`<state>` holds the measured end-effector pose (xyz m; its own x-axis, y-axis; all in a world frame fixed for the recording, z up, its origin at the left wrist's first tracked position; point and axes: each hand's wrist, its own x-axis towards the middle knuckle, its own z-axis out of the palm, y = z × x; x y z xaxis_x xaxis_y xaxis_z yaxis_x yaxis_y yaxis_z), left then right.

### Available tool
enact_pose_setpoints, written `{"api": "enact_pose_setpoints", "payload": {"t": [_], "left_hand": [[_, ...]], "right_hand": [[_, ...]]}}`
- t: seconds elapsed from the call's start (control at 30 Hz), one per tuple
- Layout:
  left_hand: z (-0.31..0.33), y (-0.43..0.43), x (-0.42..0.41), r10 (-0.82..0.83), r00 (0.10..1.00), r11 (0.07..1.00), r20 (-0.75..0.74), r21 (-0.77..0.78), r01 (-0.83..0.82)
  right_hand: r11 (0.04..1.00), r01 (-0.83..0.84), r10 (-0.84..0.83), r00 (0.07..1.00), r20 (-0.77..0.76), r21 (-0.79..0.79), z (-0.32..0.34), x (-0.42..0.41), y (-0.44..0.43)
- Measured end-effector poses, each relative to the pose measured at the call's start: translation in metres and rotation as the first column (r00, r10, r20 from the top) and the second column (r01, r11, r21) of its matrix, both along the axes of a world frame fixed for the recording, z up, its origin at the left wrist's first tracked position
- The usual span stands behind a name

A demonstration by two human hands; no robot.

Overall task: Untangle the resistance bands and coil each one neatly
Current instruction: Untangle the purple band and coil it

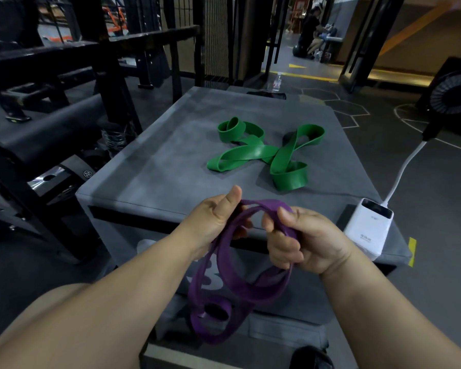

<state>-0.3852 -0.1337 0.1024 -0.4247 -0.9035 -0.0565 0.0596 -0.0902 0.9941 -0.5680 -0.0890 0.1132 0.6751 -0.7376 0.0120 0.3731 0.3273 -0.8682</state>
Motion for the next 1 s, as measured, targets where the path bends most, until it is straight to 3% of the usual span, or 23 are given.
{"api": "enact_pose_setpoints", "payload": {"t": [0.17,0.27,0.57,0.67,0.83,1.0], "left_hand": [[-0.002,0.0,-0.002,0.09,0.996,0.995,0.022,0.038,-0.091],[-0.003,-0.004,-0.001,0.093,0.995,0.992,0.037,0.077,-0.095],[-0.024,0.014,-0.009,-0.276,0.947,0.959,0.162,0.104,0.262],[-0.036,0.013,-0.008,-0.38,0.893,0.925,0.242,0.084,0.37],[-0.033,0.011,-0.003,-0.545,0.799,0.837,0.254,0.125,0.532],[-0.041,0.006,-0.006,-0.362,0.859,0.927,0.362,0.042,0.373]], "right_hand": [[0.996,-0.078,0.082,0.992,0.098,-0.042,0.0,-0.001,-0.003],[0.998,-0.045,0.05,0.993,0.108,-0.05,0.002,-0.002,-0.002],[0.996,0.051,-0.072,0.938,0.339,0.072,0.018,-0.003,-0.005],[0.985,0.134,-0.165,0.907,0.388,0.105,0.025,-0.01,-0.005],[0.975,0.174,-0.218,0.86,0.462,0.137,0.03,-0.025,-0.006],[0.943,0.311,-0.329,0.808,0.488,0.122,0.029,-0.035,-0.006]]}}
